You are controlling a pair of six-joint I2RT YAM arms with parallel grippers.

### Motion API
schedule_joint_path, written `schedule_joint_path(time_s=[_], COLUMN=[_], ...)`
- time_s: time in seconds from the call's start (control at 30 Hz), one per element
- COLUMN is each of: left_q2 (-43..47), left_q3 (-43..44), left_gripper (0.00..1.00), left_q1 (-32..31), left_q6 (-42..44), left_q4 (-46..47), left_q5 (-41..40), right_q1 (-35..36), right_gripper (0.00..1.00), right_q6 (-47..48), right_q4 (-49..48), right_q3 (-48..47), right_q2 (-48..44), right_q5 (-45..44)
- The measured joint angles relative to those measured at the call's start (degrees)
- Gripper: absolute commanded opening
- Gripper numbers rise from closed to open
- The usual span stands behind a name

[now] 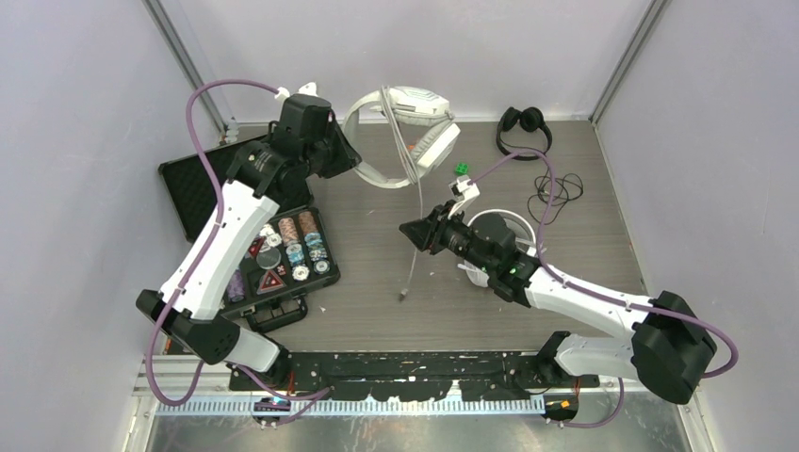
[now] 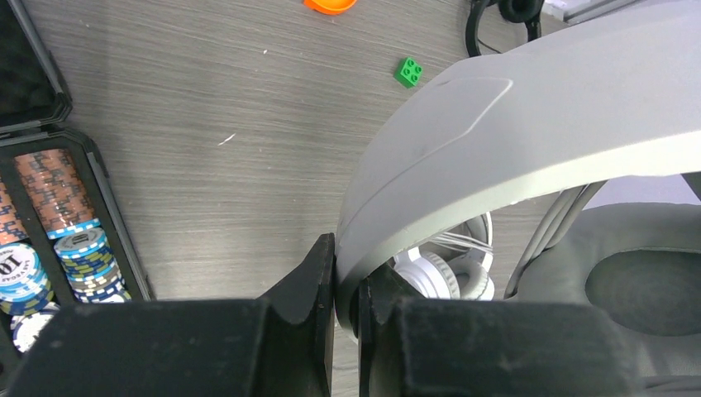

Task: Wrap the headphones
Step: Wrap the headphones cable around the headphones.

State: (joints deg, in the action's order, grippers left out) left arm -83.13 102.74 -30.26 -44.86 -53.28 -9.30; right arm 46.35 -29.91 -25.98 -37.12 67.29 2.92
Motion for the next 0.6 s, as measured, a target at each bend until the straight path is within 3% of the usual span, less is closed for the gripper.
schedule_joint_path(time_s=[0.27, 0.6], left_q2=[0.48, 1.29], left_q3=[0.11, 0.57], left_gripper=[0.0, 0.0], left_q1=[0.0, 0.0], left_q6=[-0.02, 0.0], left_q4=[-0.09, -0.17], left_q5=[1.46, 2.08], right_q1=[0.0, 0.0], right_gripper=[0.32, 0.52], right_q6=[-0.11, 1.29], right_q4=[-7.19, -16.83], right_q3=[3.93, 6.56], right_q2=[3.63, 7.34], right_q5=[-0.81, -0.33])
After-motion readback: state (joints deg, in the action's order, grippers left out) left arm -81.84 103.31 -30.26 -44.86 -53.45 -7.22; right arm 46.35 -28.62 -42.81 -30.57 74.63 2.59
